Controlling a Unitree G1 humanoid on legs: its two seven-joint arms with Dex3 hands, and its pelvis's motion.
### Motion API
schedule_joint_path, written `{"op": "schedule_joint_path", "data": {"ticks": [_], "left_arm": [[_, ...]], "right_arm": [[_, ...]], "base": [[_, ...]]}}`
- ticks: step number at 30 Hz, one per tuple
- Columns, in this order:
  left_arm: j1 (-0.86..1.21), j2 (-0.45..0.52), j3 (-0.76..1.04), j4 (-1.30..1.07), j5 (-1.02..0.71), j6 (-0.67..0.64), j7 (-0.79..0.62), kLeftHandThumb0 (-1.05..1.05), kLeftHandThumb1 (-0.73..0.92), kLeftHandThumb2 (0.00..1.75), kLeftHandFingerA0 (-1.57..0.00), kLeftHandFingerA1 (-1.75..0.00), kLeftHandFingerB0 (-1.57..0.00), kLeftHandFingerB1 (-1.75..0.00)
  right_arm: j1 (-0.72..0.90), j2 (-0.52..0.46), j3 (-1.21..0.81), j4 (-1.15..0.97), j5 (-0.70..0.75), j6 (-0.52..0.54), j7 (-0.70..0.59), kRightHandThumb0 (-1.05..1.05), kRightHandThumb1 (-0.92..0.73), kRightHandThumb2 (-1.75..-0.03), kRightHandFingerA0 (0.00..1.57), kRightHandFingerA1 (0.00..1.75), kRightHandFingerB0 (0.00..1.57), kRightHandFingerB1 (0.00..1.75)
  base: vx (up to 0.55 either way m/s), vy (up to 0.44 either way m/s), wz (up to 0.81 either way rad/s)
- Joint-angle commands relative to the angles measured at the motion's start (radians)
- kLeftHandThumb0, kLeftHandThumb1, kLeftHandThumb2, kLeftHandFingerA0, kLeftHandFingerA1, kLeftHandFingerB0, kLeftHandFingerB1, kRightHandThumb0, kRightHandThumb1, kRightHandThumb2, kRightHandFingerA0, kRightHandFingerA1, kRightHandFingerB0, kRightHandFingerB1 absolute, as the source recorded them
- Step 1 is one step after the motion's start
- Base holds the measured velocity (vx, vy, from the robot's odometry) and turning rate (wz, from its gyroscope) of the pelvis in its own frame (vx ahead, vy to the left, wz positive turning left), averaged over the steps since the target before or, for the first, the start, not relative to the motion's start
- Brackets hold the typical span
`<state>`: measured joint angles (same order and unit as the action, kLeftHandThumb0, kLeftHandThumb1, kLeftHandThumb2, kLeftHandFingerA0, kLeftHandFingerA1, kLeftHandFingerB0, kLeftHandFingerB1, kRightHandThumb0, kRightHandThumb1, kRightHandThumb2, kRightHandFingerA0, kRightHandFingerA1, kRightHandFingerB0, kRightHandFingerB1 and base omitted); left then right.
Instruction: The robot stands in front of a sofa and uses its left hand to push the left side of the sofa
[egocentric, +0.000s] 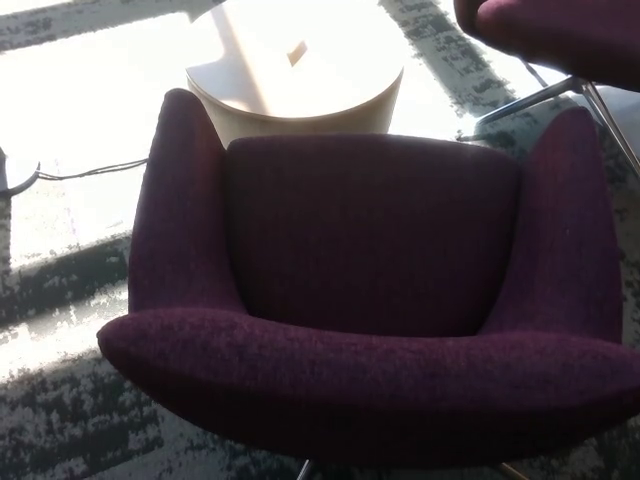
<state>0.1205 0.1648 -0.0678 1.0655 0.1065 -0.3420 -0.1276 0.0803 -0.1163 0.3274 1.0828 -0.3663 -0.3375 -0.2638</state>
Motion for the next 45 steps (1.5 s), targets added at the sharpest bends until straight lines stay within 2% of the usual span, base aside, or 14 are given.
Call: {"op": "schedule_joint_path", "data": {"ticks": [1,3,4,10,11,16,19,23,24,29,31,40,43,45], "left_arm": [[-0.005,0.026,-0.005,0.062,0.015,-0.232,-0.037,-0.35,0.56,1.15,-0.01,-0.50,0.00,-0.49],[-0.008,0.026,-0.005,0.072,0.015,-0.241,-0.037,-0.35,0.56,1.15,-0.01,-0.50,0.00,-0.49],[-0.016,0.017,0.020,0.074,-0.021,-0.244,-0.073,-0.71,0.78,1.18,0.00,-0.37,0.00,-0.28],[-0.038,0.014,0.074,0.087,-0.055,-0.263,-0.116,-0.73,0.75,1.16,-0.01,-0.40,-0.03,-0.33],[-0.067,0.027,0.111,0.079,-0.092,-0.246,-0.134,-0.97,0.85,1.22,-0.07,-0.17,-0.08,-0.13],[-0.145,0.065,0.193,0.050,-0.148,-0.216,-0.188,-0.92,0.88,1.25,0.00,-0.15,0.00,-0.10],[-0.187,0.088,0.244,0.000,-0.179,-0.209,-0.209,-0.85,0.86,1.24,0.00,-0.22,-0.04,-0.18],[-0.246,0.120,0.261,-0.015,-0.162,-0.162,-0.192,-0.93,0.88,1.27,0.00,-0.15,0.00,-0.11],[-0.261,0.125,0.270,-0.021,-0.170,-0.154,-0.188,-0.91,0.85,1.24,-0.06,-0.21,-0.06,-0.15],[-0.291,0.132,0.291,-0.070,-0.197,-0.135,-0.212,-0.93,0.89,1.25,-0.07,-0.18,-0.07,-0.12],[-0.302,0.142,0.286,-0.076,-0.182,-0.137,-0.208,-0.93,0.92,1.28,-0.01,-0.16,-0.01,-0.09],[-0.357,0.171,0.250,-0.133,-0.155,-0.072,-0.200,-0.94,0.92,1.32,0.00,-0.12,0.00,-0.06],[-0.400,0.173,0.234,-0.116,-0.146,-0.054,-0.192,-0.86,0.85,1.29,0.00,-0.18,0.00,-0.13],[-0.429,0.167,0.222,-0.107,-0.141,-0.048,-0.190,-0.94,0.90,1.30,0.00,-0.13,0.00,-0.06]], "right_arm": [[-0.009,0.000,0.058,0.076,-0.089,-0.245,-0.174,-0.47,-0.65,-0.60,0.82,0.77,0.73,0.48],[-0.014,0.000,0.063,0.088,-0.088,-0.254,-0.183,-0.47,-0.65,-0.60,0.82,0.77,0.73,0.48],[-0.016,-0.003,0.067,0.090,-0.089,-0.260,-0.189,-0.46,-0.65,-0.60,0.81,0.72,0.72,0.48],[-0.031,-0.009,0.087,0.119,-0.102,-0.274,-0.217,-0.46,-0.66,-0.60,0.80,0.72,0.71,0.47],[-0.031,-0.009,0.086,0.126,-0.101,-0.280,-0.221,-0.47,-0.65,-0.60,0.81,0.74,0.72,0.47],[-0.040,-0.004,0.087,0.145,-0.109,-0.290,-0.236,-0.47,-0.66,-0.60,0.80,0.78,0.73,0.47],[-0.040,0.001,0.084,0.151,-0.111,-0.286,-0.243,-0.48,-0.65,-0.60,0.80,0.73,0.73,0.47],[-0.040,0.002,0.081,0.156,-0.113,-0.288,-0.246,-0.47,-0.65,-0.59,0.83,0.79,0.74,0.47],[-0.041,0.003,0.079,0.158,-0.111,-0.289,-0.243,-0.47,-0.65,-0.60,0.82,0.80,0.73,0.48],[-0.043,0.001,0.082,0.159,-0.120,-0.291,-0.253,-0.47,-0.66,-0.59,0.82,0.81,0.74,0.48],[-0.043,0.003,0.081,0.161,-0.120,-0.290,-0.250,-0.47,-0.65,-0.60,0.82,0.76,0.73,0.47],[-0.045,0.000,0.078,0.161,-0.124,-0.301,-0.255,-0.47,-0.65,-0.60,0.82,0.79,0.73,0.48],[-0.043,0.004,0.070,0.160,-0.117,-0.296,-0.253,-0.46,-0.65,-0.59,0.81,0.76,0.74,0.47],[-0.045,0.005,0.071,0.162,-0.122,-0.296,-0.262,-0.48,-0.65,-0.60,0.82,0.77,0.74,0.48]], "base": [[0.00,0.000,0.00],[0.00,0.000,0.00],[0.00,0.000,0.00],[0.00,0.000,0.00],[0.00,0.000,0.00],[0.00,0.000,0.00],[0.00,0.000,0.00],[0.00,0.000,0.00],[0.00,0.000,0.00],[0.00,0.000,0.00],[0.00,0.000,0.00],[0.00,0.000,0.00],[0.00,0.000,0.00],[0.00,0.000,0.00]]}}
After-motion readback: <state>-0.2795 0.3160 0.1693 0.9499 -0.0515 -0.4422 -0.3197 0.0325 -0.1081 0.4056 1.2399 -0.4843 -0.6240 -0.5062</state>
